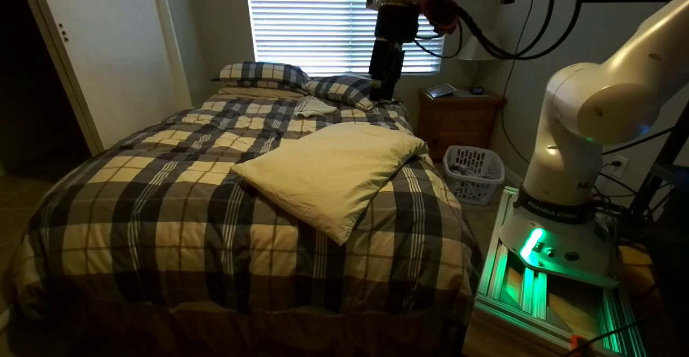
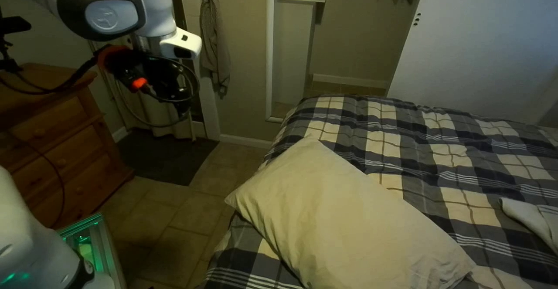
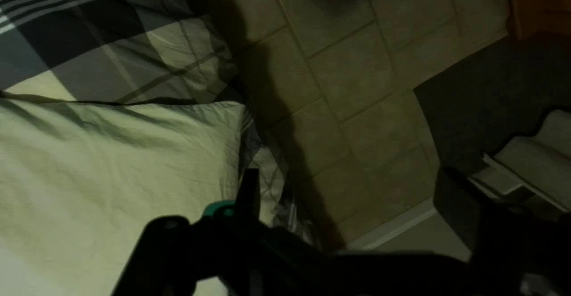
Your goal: Flip the white pillow over.
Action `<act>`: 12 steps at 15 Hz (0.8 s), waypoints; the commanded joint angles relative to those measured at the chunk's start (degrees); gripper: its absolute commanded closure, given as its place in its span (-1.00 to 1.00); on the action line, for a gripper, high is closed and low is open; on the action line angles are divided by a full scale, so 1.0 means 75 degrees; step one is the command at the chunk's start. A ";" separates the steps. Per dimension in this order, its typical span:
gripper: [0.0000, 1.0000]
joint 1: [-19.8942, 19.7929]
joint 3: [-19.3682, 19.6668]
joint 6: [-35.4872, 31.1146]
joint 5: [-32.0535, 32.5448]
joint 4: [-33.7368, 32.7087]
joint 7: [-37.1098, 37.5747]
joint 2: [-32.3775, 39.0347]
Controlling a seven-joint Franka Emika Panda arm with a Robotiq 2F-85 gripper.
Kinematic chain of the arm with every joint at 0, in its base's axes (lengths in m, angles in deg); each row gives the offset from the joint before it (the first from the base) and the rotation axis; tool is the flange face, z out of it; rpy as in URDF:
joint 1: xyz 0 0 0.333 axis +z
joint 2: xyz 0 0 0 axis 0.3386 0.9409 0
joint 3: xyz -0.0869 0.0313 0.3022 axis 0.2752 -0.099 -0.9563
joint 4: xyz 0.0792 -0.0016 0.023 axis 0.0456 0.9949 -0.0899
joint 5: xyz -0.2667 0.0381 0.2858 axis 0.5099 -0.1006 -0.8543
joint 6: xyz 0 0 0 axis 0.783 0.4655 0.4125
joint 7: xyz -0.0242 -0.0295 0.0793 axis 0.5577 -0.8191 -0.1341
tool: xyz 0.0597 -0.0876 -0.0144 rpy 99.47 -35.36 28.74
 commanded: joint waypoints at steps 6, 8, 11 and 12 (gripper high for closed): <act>-1.00 -0.0912 -0.0723 -0.2040 0.2421 -0.0295 0.0419 0.3063; -1.00 -0.1013 -0.0950 -0.2566 0.3283 -0.0484 0.0879 0.3869; -1.00 -0.1094 -0.1102 -0.3251 0.4877 -0.0791 0.1990 0.4897; -1.00 -0.1057 -0.1045 -0.3465 0.5330 -0.0906 0.2348 0.5184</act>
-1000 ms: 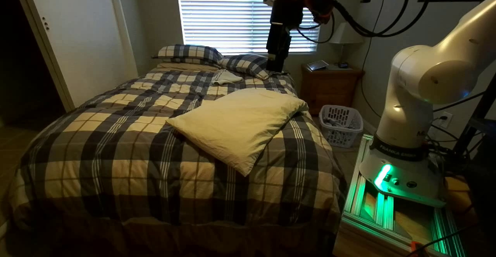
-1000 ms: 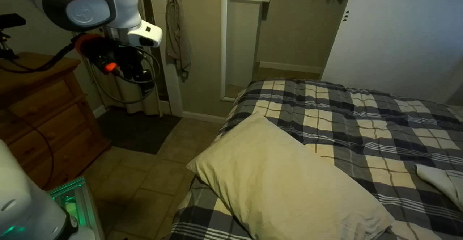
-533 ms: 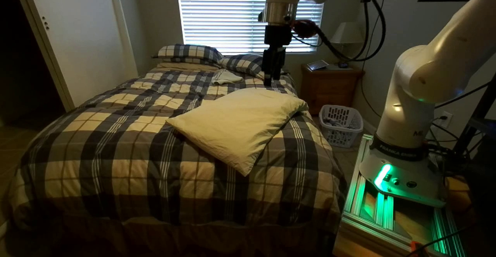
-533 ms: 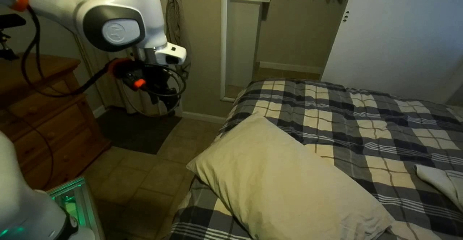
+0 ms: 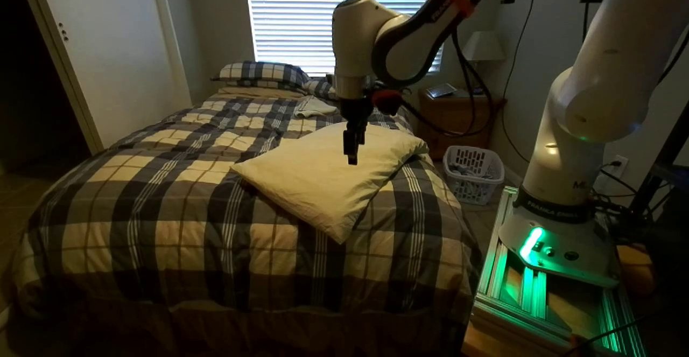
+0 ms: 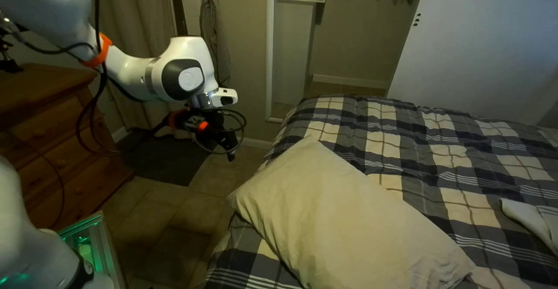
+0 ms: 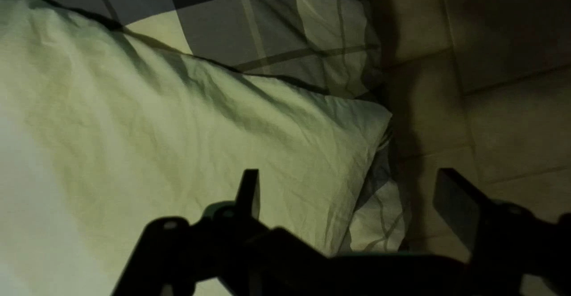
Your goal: Flip the white pillow over.
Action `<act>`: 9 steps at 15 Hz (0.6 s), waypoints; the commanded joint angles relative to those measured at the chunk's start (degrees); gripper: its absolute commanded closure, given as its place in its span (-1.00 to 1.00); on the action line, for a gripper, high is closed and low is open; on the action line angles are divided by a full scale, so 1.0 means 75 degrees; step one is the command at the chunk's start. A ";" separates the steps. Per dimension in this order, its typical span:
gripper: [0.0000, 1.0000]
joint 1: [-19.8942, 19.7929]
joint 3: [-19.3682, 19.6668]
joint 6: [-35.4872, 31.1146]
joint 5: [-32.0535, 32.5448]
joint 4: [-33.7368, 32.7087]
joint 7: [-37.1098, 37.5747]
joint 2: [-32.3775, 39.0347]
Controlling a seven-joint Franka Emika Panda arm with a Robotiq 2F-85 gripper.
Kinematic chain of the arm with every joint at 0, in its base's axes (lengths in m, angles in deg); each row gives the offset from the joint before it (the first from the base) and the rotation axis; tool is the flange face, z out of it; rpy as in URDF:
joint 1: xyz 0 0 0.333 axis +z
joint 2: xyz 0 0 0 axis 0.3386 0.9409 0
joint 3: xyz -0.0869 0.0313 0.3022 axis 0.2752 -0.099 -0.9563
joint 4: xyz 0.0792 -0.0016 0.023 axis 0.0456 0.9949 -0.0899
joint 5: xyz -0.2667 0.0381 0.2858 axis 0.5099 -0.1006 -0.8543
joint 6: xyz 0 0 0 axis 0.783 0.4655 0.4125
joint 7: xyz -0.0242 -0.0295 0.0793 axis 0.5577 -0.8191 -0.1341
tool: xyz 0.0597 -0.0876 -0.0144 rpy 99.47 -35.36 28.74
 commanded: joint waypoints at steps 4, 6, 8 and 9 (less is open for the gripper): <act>-1.00 0.0177 0.0398 -0.1253 0.2201 -0.1051 0.2169 0.2047; -1.00 0.0337 0.0537 -0.1147 0.1853 -0.0785 0.1806 0.1718; -1.00 0.0420 0.0677 -0.1200 0.1867 -0.0876 0.1824 0.1931; -1.00 0.0437 0.0692 -0.1199 0.1869 -0.0874 0.1824 0.1924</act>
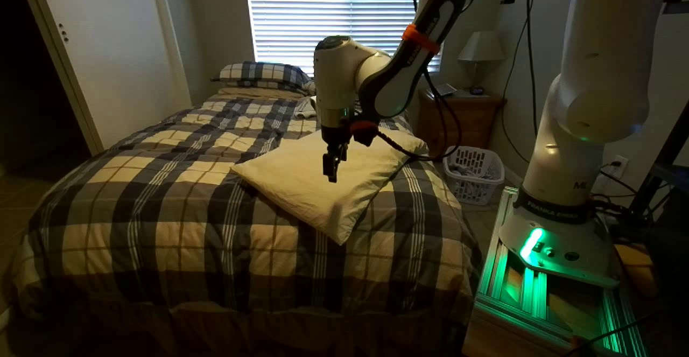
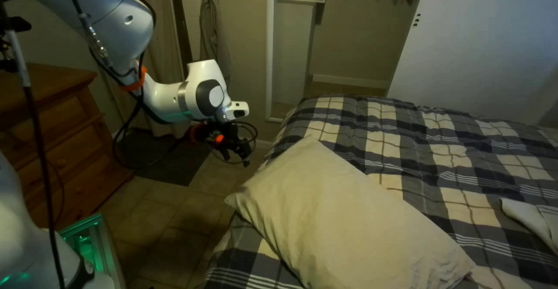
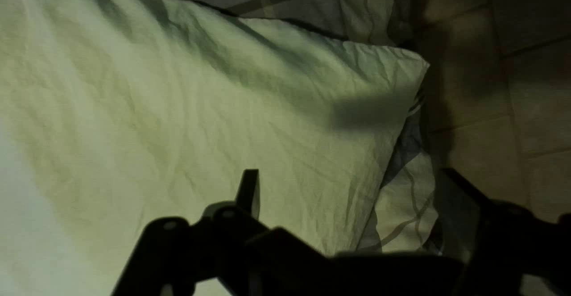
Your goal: Flip the white pillow over.
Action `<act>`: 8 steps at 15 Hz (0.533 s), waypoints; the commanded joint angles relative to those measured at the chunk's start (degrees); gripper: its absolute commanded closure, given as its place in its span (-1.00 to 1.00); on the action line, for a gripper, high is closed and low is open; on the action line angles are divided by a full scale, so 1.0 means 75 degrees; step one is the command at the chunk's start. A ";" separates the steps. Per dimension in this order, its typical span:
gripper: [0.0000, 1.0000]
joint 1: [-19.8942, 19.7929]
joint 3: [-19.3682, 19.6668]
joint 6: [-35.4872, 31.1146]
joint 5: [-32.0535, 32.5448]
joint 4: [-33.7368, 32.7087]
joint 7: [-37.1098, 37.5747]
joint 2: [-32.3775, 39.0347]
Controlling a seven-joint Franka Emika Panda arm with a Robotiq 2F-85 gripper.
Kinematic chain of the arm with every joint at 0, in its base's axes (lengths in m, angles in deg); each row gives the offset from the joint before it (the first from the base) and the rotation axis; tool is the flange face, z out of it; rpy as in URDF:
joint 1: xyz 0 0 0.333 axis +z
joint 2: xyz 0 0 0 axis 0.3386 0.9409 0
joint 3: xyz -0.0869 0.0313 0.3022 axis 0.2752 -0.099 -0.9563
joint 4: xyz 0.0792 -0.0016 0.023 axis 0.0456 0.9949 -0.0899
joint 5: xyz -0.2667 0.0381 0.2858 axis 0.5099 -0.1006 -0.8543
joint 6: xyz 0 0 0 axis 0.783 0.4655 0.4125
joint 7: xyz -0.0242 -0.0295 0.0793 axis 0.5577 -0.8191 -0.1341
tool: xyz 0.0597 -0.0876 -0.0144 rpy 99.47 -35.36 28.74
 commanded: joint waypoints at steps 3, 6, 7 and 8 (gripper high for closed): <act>-1.00 0.0281 0.0232 0.0006 -0.0069 0.0003 -0.0054 -0.0066; -1.00 0.0281 0.0233 0.0007 -0.0069 0.0003 -0.0053 -0.0072; -1.00 0.0371 0.0339 0.0121 0.0474 -0.0109 0.0456 0.0051; -1.00 0.0439 0.0427 0.0094 0.0790 -0.0198 0.0744 0.0177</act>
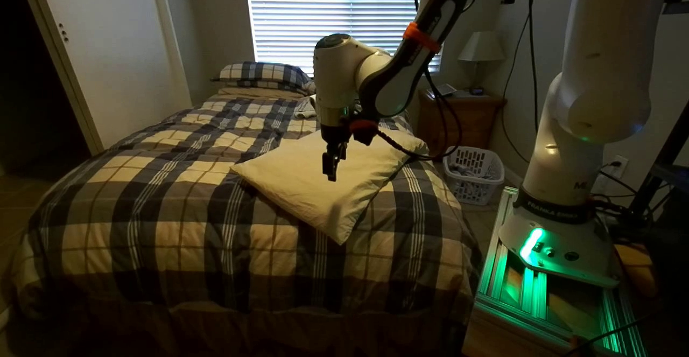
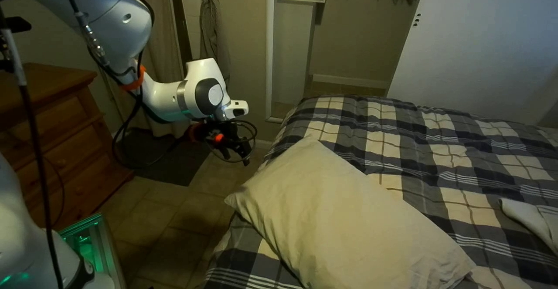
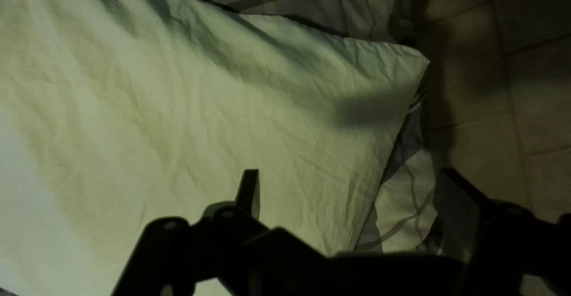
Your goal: Flip the white pillow over.
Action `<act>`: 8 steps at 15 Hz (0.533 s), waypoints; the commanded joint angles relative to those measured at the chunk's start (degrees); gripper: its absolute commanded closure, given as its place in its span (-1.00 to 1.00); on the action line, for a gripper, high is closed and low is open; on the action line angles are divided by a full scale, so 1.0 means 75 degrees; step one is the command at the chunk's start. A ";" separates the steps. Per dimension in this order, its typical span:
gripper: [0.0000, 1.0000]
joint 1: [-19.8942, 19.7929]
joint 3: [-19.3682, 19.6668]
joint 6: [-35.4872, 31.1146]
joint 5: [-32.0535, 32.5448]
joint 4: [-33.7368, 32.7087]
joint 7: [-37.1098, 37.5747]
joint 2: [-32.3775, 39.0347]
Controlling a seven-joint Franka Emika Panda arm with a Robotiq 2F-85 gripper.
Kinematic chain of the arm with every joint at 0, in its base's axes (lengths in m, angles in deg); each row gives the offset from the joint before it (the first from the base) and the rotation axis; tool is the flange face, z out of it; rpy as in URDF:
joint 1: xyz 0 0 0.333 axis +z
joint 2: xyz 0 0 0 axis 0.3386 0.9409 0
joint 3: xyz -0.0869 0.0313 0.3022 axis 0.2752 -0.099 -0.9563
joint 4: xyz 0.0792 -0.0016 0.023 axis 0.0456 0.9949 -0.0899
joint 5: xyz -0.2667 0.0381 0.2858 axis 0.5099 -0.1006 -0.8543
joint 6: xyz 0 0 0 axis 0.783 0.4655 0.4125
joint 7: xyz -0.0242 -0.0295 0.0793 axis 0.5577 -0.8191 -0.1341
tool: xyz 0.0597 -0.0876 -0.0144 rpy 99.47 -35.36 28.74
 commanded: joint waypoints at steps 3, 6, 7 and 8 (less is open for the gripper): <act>-1.00 0.0543 0.0561 0.0034 0.1871 -0.0490 0.1729 0.0655; -1.00 0.0653 0.0614 -0.0083 0.2760 -0.0857 0.2633 0.1231; -1.00 0.0686 0.0628 -0.0135 0.2954 -0.0989 0.2845 0.1459; -1.00 0.0733 0.0653 -0.0109 0.3148 -0.1152 0.3052 0.1697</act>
